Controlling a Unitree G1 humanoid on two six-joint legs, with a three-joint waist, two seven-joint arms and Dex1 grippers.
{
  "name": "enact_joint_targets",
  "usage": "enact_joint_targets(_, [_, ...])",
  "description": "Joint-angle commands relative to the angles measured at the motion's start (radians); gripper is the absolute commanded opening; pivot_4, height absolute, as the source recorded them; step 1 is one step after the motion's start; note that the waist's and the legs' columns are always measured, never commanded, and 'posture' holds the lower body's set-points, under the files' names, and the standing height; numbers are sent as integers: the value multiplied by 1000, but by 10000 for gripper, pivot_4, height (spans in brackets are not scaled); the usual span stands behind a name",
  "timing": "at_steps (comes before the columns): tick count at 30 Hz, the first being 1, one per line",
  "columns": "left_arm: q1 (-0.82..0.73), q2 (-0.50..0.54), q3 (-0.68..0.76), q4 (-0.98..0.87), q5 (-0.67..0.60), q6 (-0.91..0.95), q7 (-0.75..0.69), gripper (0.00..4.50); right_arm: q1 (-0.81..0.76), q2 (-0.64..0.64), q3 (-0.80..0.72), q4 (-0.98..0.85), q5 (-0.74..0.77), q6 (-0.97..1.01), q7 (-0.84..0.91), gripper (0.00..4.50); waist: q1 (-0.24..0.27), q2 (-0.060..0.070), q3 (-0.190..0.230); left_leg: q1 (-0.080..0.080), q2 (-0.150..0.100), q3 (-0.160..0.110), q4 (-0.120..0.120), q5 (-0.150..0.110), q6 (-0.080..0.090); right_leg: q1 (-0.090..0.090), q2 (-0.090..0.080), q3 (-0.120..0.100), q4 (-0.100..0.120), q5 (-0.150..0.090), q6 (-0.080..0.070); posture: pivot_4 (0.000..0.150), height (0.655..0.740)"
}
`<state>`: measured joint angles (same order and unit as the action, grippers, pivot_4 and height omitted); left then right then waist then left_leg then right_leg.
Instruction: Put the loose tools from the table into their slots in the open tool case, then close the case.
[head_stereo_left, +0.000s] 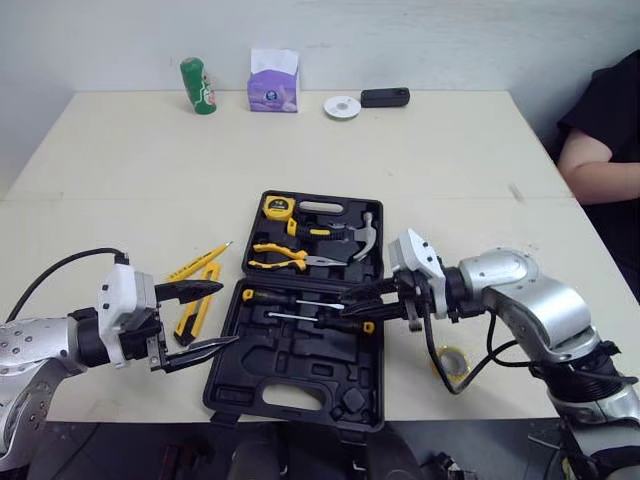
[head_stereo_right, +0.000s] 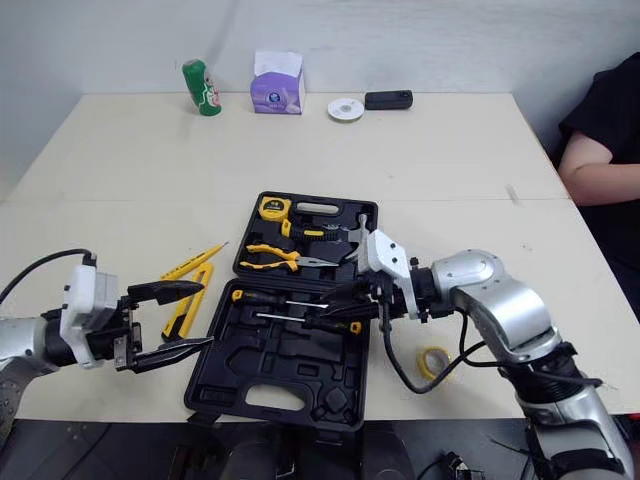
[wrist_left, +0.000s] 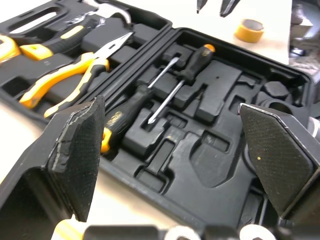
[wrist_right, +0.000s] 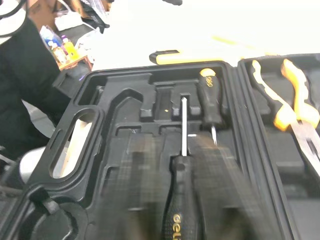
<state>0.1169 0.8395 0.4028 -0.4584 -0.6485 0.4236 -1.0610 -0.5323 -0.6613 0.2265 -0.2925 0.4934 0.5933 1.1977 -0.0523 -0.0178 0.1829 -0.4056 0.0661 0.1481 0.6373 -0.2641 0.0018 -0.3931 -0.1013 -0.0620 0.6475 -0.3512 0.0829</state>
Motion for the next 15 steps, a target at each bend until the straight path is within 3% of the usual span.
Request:
enact_joint_targets(1, [-28, 13, -28, -28, -32, -6, -35, 45000, 16, 77, 55, 49, -82, -199, 8, 935, -1, 0, 0, 0, 0, 0, 0, 0, 0, 0, 0, 0, 0, 0, 0, 1500, 7400])
enact_joint_targets(8, [-11, 12, -44, -37, 5, -56, -66, 45000, -9, 119, 157, 159, -229, -310, -3, 935, -2, 0, 0, 1, 1, 0, 0, 1, -2, -1, 2, 1, 2, 0, -1, 1500, 7400])
enact_joint_targets(15, [9, 11, -51, -23, 35, -97, -79, 45000, -26, 171, 181, 233, -281, -333, -30, 935, -2, 0, 0, 1, 1, 0, 2, 1, -2, -1, 1, 1, 4, -1, -1, 1500, 7400])
